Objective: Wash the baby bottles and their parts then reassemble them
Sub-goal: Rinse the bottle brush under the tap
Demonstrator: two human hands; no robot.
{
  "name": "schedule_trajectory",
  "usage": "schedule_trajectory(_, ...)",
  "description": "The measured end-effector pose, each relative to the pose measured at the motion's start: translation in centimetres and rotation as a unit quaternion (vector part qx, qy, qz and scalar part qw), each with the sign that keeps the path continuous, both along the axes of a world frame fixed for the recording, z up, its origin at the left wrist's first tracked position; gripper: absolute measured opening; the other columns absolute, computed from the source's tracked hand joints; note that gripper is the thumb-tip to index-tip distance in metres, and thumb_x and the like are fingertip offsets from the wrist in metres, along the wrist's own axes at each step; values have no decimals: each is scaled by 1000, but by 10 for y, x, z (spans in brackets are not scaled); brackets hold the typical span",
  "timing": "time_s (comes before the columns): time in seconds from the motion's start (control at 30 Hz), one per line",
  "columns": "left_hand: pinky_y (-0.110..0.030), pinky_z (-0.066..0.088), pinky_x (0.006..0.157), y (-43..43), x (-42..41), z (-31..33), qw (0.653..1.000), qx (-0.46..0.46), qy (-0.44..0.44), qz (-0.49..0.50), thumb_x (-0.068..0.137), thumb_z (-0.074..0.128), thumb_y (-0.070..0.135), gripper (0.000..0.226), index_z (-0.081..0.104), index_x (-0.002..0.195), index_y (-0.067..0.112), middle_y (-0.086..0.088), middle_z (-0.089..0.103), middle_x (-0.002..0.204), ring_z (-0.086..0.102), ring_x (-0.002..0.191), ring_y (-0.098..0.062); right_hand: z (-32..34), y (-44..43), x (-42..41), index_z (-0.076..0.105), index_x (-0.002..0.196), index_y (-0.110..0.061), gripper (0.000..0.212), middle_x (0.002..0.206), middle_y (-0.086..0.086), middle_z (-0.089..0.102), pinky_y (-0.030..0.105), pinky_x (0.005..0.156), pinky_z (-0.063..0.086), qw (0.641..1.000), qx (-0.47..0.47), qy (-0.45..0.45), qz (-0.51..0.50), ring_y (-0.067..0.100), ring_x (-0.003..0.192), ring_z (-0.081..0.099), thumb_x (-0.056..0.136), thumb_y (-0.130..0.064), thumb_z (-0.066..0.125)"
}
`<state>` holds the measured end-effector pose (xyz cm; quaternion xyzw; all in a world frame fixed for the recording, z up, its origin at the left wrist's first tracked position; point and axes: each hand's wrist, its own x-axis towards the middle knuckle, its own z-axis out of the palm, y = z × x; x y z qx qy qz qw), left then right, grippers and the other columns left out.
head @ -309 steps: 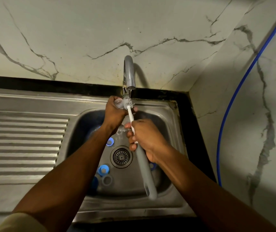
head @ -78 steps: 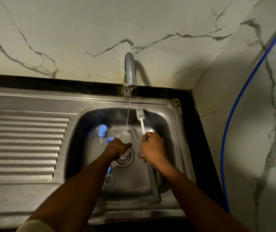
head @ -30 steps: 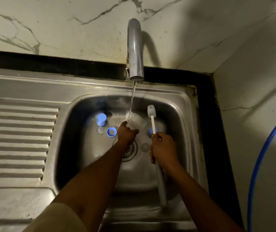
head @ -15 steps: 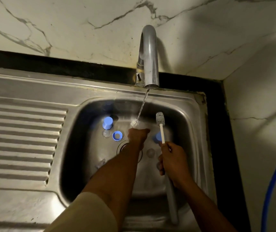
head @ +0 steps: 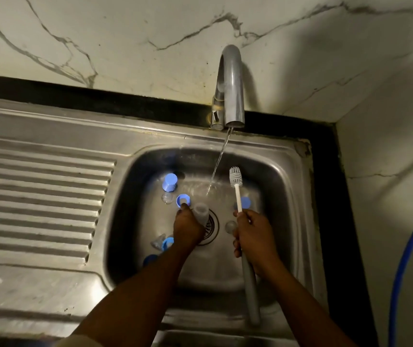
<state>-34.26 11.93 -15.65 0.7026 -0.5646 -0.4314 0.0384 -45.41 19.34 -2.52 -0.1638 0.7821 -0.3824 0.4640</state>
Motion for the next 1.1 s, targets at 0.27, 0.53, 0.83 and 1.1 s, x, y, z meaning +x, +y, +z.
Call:
schedule_trajectory(0.27, -44, 57, 91, -36, 41, 7, 928, 41, 97, 356, 73, 87, 32, 62, 60, 123, 9, -13, 67, 115, 66, 100, -31, 9, 1, -6, 62, 106, -14, 19, 65, 8, 50, 22, 38, 41, 1000, -18, -4, 2, 10, 42, 45, 106, -17, 43)
schedule_trajectory(0.53, -47, 58, 90, -58, 62, 1, 936, 33, 64, 345, 66, 89, 51, 82, 58, 128, 5, -17, 66, 119, 66, 104, -34, 2, -4, -3, 62, 109, -17, 19, 66, 7, 53, 23, 40, 43, 1000, -5, 3, 16, 11, 45, 48, 106, -19, 44)
schedule_trajectory(0.83, -48, 45, 101, -28, 43, 17, 970, -132, -75, 188, 88, 69, 48, 78, 41, 139, -3, -26, 51, 136, 52, 124, -43, -5, -1, -3, 62, 111, -18, 18, 69, 7, 54, 24, 42, 43, 1000, 7, -9, 6, 12, 48, 48, 105, -21, 45)
schedule_trajectory(1.1, -45, 44, 81, -31, 23, 1, 920, -238, -247, -190, 75, 69, 8, 37, 67, 112, 0, -23, 66, 100, 60, 91, -40, -1, 6, -4, 62, 108, -19, 17, 72, 8, 55, 25, 43, 44, 1000, 1, -24, 12, 12, 48, 49, 106, -22, 45)
